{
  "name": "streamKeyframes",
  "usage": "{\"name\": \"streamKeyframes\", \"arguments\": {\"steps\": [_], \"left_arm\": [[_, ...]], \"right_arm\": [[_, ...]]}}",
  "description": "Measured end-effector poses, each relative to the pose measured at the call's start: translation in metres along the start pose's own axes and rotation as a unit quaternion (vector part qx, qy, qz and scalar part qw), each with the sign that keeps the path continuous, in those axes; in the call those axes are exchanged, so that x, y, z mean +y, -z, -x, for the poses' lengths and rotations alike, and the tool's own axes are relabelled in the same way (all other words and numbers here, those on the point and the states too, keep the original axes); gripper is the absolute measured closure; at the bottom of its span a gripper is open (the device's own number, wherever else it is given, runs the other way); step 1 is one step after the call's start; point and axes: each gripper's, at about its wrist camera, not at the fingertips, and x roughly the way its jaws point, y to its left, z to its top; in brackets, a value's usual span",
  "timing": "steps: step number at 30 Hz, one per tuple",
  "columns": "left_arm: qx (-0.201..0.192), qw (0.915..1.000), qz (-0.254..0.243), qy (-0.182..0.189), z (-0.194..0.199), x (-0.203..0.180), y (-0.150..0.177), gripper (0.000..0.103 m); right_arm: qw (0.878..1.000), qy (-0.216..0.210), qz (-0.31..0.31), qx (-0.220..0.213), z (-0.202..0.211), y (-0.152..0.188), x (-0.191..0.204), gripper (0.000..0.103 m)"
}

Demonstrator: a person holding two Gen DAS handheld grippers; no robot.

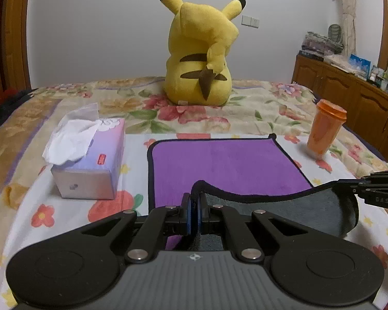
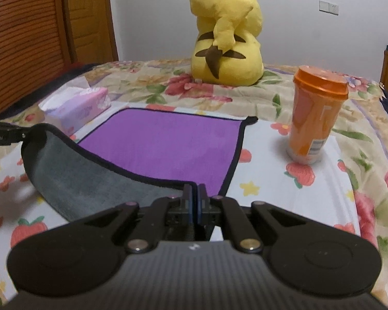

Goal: Fold towel

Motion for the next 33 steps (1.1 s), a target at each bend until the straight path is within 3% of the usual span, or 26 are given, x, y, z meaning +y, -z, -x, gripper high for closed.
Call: {"name": "streamKeyframes", "arguments": {"steps": [17, 33], "left_arm": [[-0.027, 0.9996, -0.002, 0.003, 0.001, -0.005, -0.021, 0.096], [-0.068, 0.9975, -0.022, 0.002, -0.014, -0.006, -0.058, 0.096]], "right_arm": [[0.999, 0.000, 0.021, -0.041, 0.012, -0.027, 0.003, 0.099], [0.998, 0.006, 0.047, -0.052, -0.002, -0.060, -0.011, 0.099]]}}
